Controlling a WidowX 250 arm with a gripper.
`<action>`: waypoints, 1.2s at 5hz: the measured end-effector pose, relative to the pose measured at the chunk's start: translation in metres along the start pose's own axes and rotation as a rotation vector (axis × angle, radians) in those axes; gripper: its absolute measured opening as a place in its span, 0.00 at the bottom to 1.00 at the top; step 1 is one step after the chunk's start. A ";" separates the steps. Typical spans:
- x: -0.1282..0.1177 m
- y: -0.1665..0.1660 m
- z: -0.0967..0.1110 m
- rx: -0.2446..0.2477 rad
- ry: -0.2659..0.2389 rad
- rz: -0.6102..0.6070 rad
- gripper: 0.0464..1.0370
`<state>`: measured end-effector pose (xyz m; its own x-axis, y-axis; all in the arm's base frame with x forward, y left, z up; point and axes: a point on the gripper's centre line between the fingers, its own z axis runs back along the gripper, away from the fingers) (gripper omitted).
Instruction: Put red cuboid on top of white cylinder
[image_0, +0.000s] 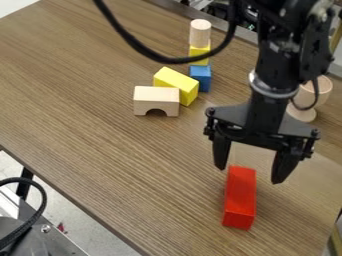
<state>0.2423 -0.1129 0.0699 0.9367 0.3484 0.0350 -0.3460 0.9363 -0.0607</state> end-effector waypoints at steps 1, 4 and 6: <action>0.000 0.001 -0.007 0.007 0.006 0.011 0.96; -0.008 0.004 -0.041 -0.002 0.066 0.048 0.93; -0.008 0.008 -0.047 -0.007 0.069 0.064 0.56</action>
<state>0.2346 -0.1100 0.0222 0.9144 0.4030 -0.0382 -0.4048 0.9119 -0.0678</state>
